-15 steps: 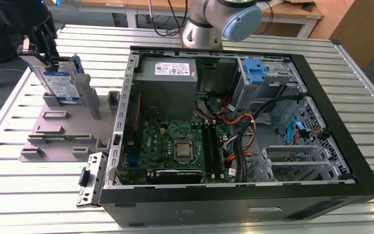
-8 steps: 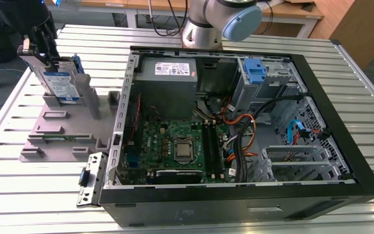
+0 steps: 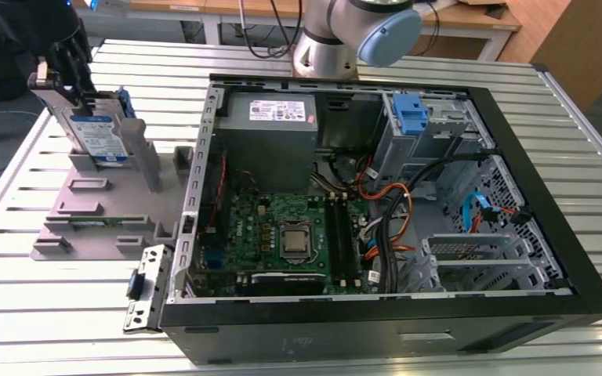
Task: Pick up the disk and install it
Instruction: 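Pick up the disk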
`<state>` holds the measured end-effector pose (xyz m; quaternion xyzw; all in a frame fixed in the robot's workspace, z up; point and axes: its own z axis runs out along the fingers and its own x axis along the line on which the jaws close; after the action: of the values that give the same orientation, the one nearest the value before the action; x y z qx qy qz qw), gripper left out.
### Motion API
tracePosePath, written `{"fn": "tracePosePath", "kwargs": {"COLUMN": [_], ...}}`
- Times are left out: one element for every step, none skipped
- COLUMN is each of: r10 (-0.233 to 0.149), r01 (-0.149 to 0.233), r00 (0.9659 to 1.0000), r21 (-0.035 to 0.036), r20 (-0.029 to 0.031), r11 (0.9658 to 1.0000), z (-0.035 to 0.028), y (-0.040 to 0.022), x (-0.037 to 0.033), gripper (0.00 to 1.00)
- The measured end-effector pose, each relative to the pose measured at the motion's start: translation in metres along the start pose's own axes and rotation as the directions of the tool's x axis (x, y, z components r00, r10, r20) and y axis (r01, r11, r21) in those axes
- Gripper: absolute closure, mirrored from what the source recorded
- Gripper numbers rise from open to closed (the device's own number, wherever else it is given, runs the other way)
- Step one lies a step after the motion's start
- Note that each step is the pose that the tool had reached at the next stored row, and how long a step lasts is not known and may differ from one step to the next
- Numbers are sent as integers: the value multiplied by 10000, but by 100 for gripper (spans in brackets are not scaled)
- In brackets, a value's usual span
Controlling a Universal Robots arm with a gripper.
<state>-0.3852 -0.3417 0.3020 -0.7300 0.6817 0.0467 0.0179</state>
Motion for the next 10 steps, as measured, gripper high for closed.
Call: {"fn": "tracePosePath", "kwargs": {"r10": [1,1,1,2,3,3,3,4,3,3], "r01": [-1,-1,-1,-2,-3,-3,-3,-4,-3,-3], "r00": [10000,10000,10000,10000,10000,10000,10000,10000,10000,10000], "r21": [0,-1,-2,-3,-4,-4,-5,-5,-5,-5], "r20": [-14,-29,-37,-47,-58,-64,-63,-64,-64,-64], "r11": [10000,10000,10000,10000,10000,10000,10000,10000,10000,10000], "z": [0,0,0,0,0,0,0,0,0,0], "y": [0,0,0,0,0,0,0,0,-1,-1], "x": [0,0,0,0,-1,-1,-2,-5,-8,-8], "gripper": [55,55,55,55,55,55,55,55,55,55]}}
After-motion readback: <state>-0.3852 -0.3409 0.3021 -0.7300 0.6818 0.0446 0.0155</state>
